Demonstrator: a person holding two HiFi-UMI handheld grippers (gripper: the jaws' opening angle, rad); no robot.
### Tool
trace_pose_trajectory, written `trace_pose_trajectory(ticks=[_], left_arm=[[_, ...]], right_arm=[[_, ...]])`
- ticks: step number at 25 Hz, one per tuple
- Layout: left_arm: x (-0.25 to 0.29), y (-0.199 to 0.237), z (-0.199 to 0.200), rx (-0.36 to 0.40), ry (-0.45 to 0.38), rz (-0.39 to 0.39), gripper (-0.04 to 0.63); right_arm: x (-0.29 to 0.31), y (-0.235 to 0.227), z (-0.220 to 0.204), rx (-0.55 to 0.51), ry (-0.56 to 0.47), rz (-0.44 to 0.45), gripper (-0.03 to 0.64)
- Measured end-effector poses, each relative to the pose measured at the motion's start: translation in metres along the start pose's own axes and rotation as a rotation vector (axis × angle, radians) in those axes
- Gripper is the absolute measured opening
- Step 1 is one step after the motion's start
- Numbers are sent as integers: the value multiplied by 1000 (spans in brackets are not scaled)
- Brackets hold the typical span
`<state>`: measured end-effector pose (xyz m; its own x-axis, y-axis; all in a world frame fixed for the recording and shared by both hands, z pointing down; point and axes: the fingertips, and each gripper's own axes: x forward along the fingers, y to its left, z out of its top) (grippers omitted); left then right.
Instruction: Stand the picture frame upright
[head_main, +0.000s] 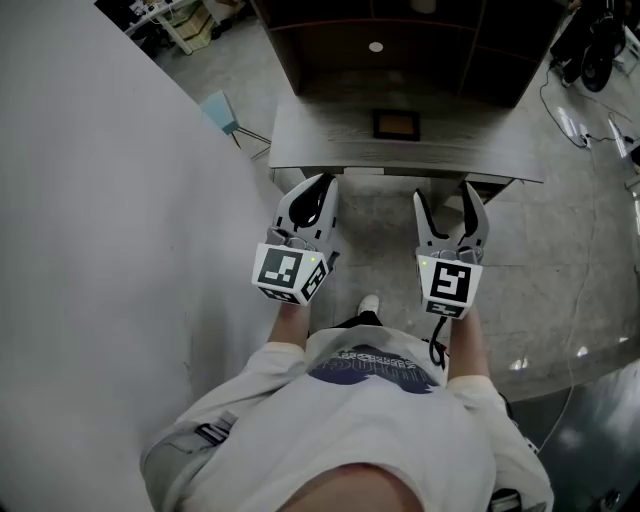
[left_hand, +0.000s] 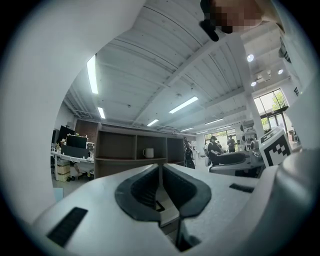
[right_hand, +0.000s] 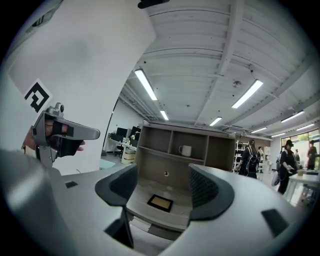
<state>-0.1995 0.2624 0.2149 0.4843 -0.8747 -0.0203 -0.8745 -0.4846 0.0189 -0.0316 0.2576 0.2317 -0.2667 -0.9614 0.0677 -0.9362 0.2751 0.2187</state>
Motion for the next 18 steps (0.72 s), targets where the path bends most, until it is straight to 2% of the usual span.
trace_pose_trajectory(ticks=[5,12,18], left_arm=[[19,36,-5,-22,4,-6,6],[47,54,-30,-59,61,-19,8],[80,57,-42,-64,70,-9,11]], right_arm=[[31,9,-2,-16,38,-25,299],[61,2,-16,-1,84,-41,301],[89,-20,-33,29,96,-36,301]])
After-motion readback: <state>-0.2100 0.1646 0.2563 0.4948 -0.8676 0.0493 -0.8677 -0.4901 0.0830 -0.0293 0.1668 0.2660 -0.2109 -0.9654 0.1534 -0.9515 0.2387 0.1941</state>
